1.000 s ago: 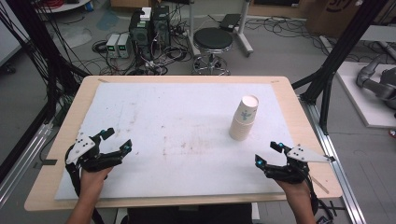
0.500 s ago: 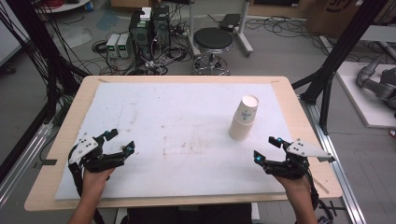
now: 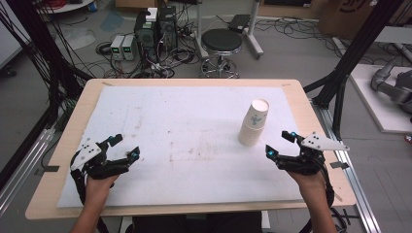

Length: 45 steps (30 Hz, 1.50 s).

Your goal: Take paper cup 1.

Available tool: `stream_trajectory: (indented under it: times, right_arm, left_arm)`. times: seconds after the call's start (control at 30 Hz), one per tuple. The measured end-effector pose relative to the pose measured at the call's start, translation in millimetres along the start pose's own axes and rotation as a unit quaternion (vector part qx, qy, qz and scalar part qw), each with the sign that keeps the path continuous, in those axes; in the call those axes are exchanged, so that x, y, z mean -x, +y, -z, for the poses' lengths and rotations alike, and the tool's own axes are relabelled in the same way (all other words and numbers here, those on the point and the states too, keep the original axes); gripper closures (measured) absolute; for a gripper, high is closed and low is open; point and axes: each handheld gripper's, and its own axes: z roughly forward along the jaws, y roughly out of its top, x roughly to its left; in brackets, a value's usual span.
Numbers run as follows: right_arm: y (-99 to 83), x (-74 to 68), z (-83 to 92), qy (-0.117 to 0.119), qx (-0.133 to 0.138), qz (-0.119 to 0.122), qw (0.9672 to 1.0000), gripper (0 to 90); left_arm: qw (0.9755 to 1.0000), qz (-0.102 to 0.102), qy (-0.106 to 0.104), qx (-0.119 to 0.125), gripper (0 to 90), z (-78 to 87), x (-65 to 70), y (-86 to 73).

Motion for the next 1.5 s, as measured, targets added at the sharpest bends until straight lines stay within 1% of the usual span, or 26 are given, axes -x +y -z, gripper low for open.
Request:
stream_trajectory:
  times: [0.13,0.17,0.2,0.33,0.37,0.4,0.5,0.57,0.7,0.87,1.03,1.13,1.23,1.37,1.4,1.5]
  right_arm:
    - [11.2,4.7,-5.9,-0.003,-0.004,0.002,1.0,19.4]
    - [11.2,4.7,-5.9,-0.003,-0.004,0.002,1.0,19.4]
    - [17.2,8.2,-9.8,-0.005,-0.003,0.005,1.0,19.4]
    - [27.2,13.2,-17.2,-0.006,-0.009,0.004,0.9999,19.4]
    - [27.2,13.2,-17.2,-0.006,-0.009,0.004,0.9999,19.4]
    - [33.2,16.6,-22.2,-0.006,-0.01,0.003,0.9999,19.4]
    - [40.2,22.1,-29.8,-0.011,-0.013,-0.001,0.9998,19.4]
    - [43.6,25.9,-33.8,-0.017,-0.013,-0.004,0.9998,19.4]
    - [50.1,32.9,-43.7,-0.017,-0.02,-0.005,0.9997,19.4]
    - [53.4,39.7,-54.3,-0.024,-0.03,-0.015,0.9991,19.4]
    - [54.6,43.8,-64.0,-0.017,-0.041,-0.016,0.9989,19.4]
    - [56.1,44.4,-70.1,-0.015,-0.048,-0.019,0.9986,19.4]
    - [57.9,44.9,-77.1,-0.013,-0.052,-0.013,0.9985,19.4]
    - [59.4,44.8,-86.6,-0.013,-0.061,-0.014,0.998,19.4]
    - [59.4,44.9,-88.8,-0.009,-0.063,-0.016,0.9979,19.4]
    - [58.9,45.5,-94.9,-0.01,-0.066,-0.014,0.9977,19.4]
  left_arm:
    - [1.0,-0.001,-0.005,-0.004,14.1,-1.8,0.7,-0.5]
    - [1.0,-0.001,-0.005,-0.004,14.1,-1.8,0.7,-0.5]
    - [1.0,0.002,-0.006,-0.003,14.1,-2.3,1.2,-0.8]
    - [1.0,0.003,-0.007,-0.003,14.1,-2.6,0.5,-1.2]
    - [1.0,0.003,-0.007,-0.003,14.1,-2.6,0.5,-1.2]
    - [1.0,0.003,-0.007,-0.004,14.1,-2.4,0.4,-1.2]
    - [1.0,0.004,-0.007,-0.005,14.1,-2.6,0.2,-1.4]
    - [0.9999,0.005,-0.008,-0.005,14.1,-2.9,0.2,-1.5]
    - [0.9999,0.004,-0.008,-0.007,14.1,-3.0,-0.3,-1.8]
    - [1.0,0.005,-0.005,-0.006,14.1,-3.2,-0.6,-2.3]
    - [0.9999,0.006,-0.007,-0.005,14.1,-3.7,-1.2,-2.3]
    - [0.9999,0.006,-0.009,-0.006,14.1,-4.7,-0.7,-2.5]
    - [0.9999,0.005,-0.01,-0.008,14.1,-5.6,-0.5,-2.7]
    - [0.9999,0.007,-0.009,-0.007,14.1,-6.0,-0.7,-3.0]
    - [0.9999,0.006,-0.009,-0.008,14.1,-5.9,-0.9,-3.0]
    - [0.9999,0.006,-0.008,-0.008,14.1,-5.7,-1.4,-3.1]
